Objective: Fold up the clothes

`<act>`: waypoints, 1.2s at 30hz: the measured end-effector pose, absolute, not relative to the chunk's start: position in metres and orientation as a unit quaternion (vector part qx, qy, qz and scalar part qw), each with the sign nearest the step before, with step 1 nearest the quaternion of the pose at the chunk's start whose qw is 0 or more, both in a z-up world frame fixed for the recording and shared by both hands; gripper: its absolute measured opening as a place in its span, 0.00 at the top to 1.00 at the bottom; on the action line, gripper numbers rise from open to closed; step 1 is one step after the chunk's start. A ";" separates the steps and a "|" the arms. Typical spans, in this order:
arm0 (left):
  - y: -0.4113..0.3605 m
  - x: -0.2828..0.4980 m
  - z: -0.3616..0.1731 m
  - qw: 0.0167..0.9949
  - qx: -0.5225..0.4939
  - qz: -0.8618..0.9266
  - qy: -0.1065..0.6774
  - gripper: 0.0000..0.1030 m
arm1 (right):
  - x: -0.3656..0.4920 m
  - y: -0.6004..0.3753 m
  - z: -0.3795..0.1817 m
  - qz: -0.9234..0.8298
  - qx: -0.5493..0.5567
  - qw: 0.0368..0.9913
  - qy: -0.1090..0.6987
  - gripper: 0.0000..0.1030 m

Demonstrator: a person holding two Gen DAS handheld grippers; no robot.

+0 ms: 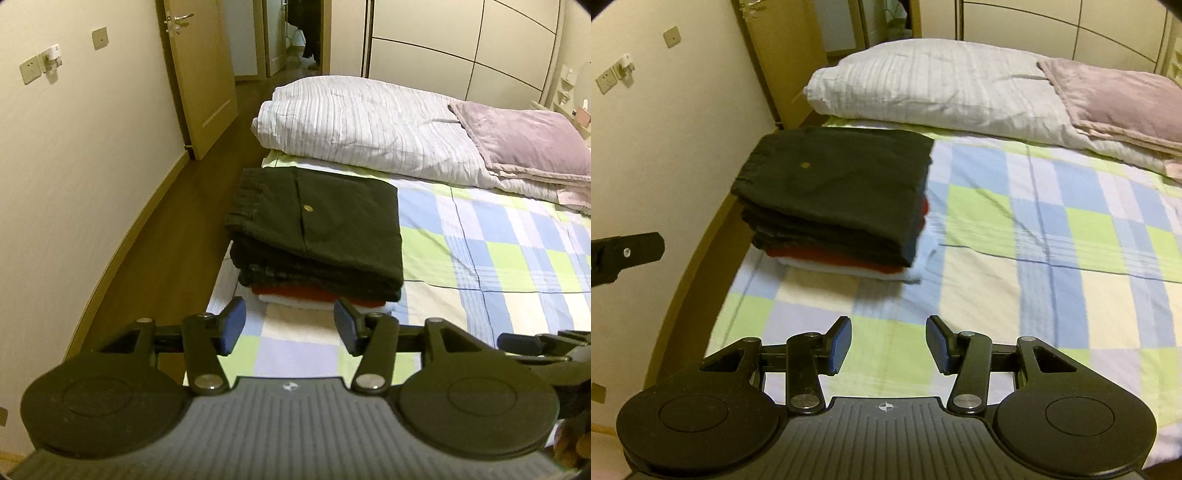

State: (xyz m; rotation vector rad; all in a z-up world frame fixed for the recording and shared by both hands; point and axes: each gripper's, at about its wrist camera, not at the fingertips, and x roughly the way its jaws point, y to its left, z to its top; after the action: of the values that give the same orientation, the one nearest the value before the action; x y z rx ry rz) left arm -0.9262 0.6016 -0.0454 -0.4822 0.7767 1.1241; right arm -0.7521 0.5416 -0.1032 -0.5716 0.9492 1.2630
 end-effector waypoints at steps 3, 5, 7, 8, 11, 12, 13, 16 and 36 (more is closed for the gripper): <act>0.580 -0.925 -0.046 0.747 -0.214 0.523 0.351 0.45 | -0.749 0.524 -0.099 0.554 -0.262 0.673 0.414 0.53; 0.564 -0.925 -0.046 0.745 -0.209 0.529 0.350 0.39 | -0.751 0.514 -0.098 0.552 -0.270 0.676 0.406 0.53; 0.547 -0.926 -0.048 0.740 -0.202 0.537 0.352 0.34 | -0.754 0.502 -0.097 0.555 -0.275 0.677 0.397 0.53; 0.538 -0.926 -0.050 0.736 -0.197 0.541 0.355 0.34 | -0.755 0.495 -0.096 0.559 -0.276 0.677 0.392 0.53; 0.515 -0.930 -0.056 0.727 -0.204 0.546 0.364 0.34 | -0.761 0.477 -0.097 0.563 -0.276 0.673 0.393 0.53; 0.507 -0.932 -0.058 0.725 -0.209 0.545 0.365 0.34 | -0.763 0.472 -0.097 0.565 -0.276 0.671 0.393 0.53; 0.501 -0.935 -0.060 0.723 -0.213 0.545 0.367 0.34 | -0.765 0.466 -0.098 0.566 -0.276 0.670 0.393 0.53; 0.477 -0.943 -0.065 0.716 -0.224 0.544 0.376 0.34 | -0.771 0.449 -0.099 0.570 -0.276 0.666 0.394 0.53; 0.468 -0.969 -0.099 0.704 -0.256 0.522 0.408 0.34 | -0.801 0.428 -0.117 0.564 -0.280 0.641 0.439 0.53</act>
State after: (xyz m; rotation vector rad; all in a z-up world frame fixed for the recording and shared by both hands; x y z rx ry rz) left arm -0.9693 0.4683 -0.0990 -0.5698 0.9063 1.1607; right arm -0.8015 0.4278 -0.1170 -0.6382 1.0005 1.2871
